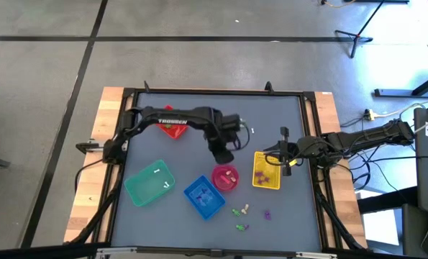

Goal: Sort Halloween decoration
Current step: Put the violet witch hat toy into the blue bin

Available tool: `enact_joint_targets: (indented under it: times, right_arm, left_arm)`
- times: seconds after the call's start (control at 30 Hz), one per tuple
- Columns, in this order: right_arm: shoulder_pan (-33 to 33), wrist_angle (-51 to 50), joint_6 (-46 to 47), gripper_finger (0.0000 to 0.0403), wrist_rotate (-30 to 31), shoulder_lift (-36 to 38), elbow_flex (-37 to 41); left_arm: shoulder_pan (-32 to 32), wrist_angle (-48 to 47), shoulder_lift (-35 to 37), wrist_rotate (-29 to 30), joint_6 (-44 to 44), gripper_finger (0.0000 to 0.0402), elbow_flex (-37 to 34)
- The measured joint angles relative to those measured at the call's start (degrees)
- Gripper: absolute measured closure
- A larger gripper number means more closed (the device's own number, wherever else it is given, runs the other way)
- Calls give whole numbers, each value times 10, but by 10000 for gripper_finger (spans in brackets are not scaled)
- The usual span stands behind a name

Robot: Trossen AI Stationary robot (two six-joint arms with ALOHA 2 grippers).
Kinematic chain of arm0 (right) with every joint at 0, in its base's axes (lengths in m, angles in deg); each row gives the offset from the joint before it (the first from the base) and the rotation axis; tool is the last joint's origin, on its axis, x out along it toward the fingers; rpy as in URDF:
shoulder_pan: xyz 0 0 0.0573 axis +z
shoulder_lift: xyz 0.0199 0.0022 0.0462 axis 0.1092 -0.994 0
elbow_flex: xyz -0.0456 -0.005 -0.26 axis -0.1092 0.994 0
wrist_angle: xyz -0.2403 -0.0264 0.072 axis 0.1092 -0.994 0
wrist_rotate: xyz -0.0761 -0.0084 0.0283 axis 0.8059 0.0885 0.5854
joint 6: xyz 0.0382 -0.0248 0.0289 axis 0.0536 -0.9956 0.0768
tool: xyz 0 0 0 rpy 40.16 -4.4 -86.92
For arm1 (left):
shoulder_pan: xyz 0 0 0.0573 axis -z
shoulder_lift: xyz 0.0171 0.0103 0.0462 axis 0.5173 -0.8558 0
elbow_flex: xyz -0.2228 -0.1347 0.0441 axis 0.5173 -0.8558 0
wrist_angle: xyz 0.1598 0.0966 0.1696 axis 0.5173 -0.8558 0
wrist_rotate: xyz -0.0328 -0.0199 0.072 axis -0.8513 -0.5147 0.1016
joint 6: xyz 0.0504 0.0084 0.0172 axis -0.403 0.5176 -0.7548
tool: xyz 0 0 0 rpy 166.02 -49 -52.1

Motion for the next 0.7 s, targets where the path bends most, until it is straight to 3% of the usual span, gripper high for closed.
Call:
enact_joint_targets:
  times: [0.33, 0.7]
  right_arm:
    - [0, -5, 0, 352, -20, 0, 0]
    - [0, -5, 13, 352, -48, 0, 0]
  left_arm:
    - [128, -13, 2, 88, 76, 401, 0]
    - [224, -13, 1, 182, 135, 401, -27]
